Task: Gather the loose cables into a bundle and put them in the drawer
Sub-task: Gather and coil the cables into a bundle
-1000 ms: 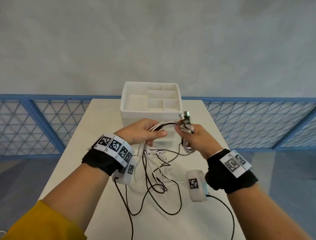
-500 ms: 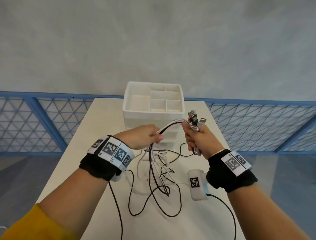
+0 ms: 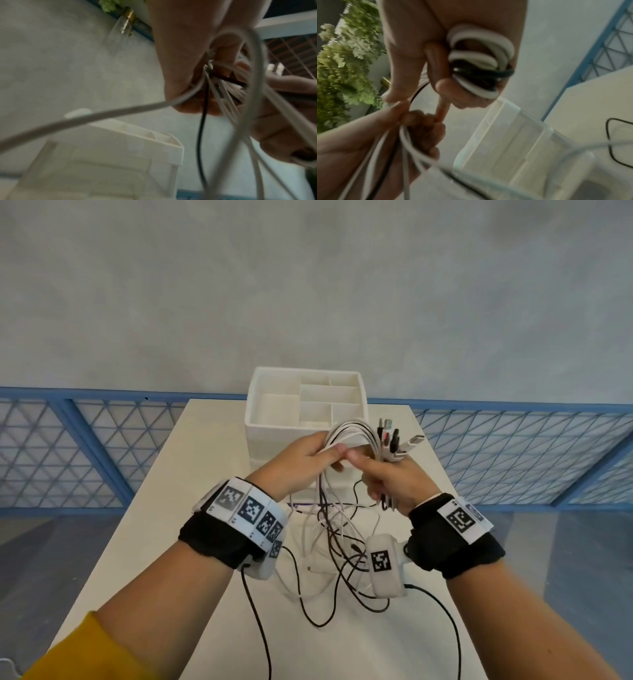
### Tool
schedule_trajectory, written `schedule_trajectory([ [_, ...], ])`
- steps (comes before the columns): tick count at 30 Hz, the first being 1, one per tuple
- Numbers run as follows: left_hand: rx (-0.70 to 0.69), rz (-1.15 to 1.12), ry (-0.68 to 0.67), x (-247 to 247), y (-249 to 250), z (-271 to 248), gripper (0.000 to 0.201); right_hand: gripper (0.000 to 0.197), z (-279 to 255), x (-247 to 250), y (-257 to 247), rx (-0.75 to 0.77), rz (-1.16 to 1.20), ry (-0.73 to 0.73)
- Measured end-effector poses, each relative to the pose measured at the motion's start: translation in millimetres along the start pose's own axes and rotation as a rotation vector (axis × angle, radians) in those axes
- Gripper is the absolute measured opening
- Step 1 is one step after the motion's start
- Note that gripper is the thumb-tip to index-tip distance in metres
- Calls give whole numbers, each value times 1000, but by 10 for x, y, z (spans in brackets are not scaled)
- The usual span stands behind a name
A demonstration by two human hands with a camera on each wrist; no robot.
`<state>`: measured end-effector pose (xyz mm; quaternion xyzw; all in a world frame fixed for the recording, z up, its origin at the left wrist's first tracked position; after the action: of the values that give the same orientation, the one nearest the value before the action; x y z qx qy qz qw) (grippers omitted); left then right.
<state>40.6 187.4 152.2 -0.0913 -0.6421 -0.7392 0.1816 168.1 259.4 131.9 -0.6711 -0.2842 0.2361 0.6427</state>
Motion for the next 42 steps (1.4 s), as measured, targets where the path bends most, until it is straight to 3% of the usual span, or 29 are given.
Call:
schedule_trajectory([
  [2, 60, -283, -72, 35, -72, -49, 12, 24, 42, 122, -48, 23, 35, 80],
  [4, 127, -422, -182, 57, -148, -126, 17, 27, 71, 220, -80, 31, 50, 124],
  [6, 179, -332, -254, 83, -210, -170, 24, 32, 76, 253, -67, 30, 66, 157],
  [8, 175, -84, -290, 108, -212, -172, 27, 27, 64, 235, -43, 27, 125, 208],
  [12, 127, 326, -268, 66, -148, -115, 33, 31, 86, 137, 36, -14, 108, 205],
  [16, 97, 146, -131, -129, -85, -82, 33, 23, 76, -91, 50, 6, 57, 82],
  [19, 104, 74, -134, -252, -117, -75, 32, 66, 79, -191, 64, -27, 82, 25],
  [20, 118, 48, -149, -287, -141, -78, 31, 63, 78, -195, 56, -39, 89, 27],
  [23, 143, 9, -165, -333, -198, -88, 29, 28, 73, -175, 13, -43, 44, 34],
  [28, 117, 34, -191, -302, -320, -127, 32, 14, 123, -87, -5, -57, -13, 112],
  [33, 202, 133, -230, -279, -670, -261, 20, 25, 95, -66, -93, -102, 557, -55],
  [35, 257, 147, -209, -177, -775, -326, 20, 25, 78, 73, -159, -71, 591, -62],
  [37, 261, 112, -171, -53, -766, -328, 19, 28, 50, 201, -174, -46, 396, -36],
  [39, 232, 112, -170, 53, -646, -285, 18, 31, 7, 243, -140, -16, -10, -3],
  [42, 178, 150, -167, 125, -425, -192, 23, 15, -72, 129, -193, 63, -385, -8],
])
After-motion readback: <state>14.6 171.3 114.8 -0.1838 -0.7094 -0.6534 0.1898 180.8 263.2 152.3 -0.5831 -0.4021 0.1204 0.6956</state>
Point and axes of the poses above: each hand's wrist, its own z-axis towards the middle knuckle, its own x-axis out of the back of the hand, y = z × x, the point moved 3 cm from there along z, towards the middle knuckle, and after that the axes turned 3 degrees about -x, right-handed, at the moved point
